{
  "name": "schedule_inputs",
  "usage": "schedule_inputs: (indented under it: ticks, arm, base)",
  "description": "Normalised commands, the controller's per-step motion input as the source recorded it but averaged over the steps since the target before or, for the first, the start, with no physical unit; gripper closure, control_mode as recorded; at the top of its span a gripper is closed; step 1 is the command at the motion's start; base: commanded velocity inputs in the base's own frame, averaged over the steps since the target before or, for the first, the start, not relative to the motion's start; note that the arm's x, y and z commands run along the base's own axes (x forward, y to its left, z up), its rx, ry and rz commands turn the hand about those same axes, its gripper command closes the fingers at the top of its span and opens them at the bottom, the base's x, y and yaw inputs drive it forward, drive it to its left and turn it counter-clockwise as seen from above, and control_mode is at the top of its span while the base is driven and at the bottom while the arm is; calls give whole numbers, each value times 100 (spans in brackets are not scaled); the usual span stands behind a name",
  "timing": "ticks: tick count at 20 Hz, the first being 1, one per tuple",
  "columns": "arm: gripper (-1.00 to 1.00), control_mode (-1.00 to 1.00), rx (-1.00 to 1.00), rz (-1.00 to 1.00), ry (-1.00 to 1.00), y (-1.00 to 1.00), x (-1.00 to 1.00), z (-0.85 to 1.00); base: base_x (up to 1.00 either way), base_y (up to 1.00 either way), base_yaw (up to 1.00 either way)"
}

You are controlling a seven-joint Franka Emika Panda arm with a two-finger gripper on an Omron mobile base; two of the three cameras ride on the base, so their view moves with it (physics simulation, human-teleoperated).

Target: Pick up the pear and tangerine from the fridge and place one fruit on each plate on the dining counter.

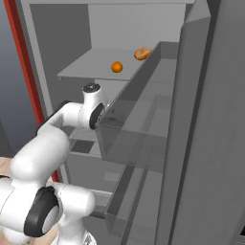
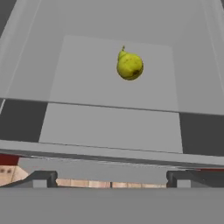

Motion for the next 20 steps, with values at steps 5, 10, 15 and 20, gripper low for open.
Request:
schedule_inputs:
  ticks: [5, 10, 15, 20]
  arm:
    - [-100, -100, 0, 0, 0, -17, 53, -43]
    - [-100, -100, 0, 0, -2, -2, 35, -53]
    - [-100, -100, 2, 0, -2, -10, 38, -30]
    - [-100, -100, 0, 0, 0, -6, 41, -21]
  base:
    - [0, 0, 0]
    - [0, 0, 0]
    - [0, 0, 0]
    - [0, 0, 0]
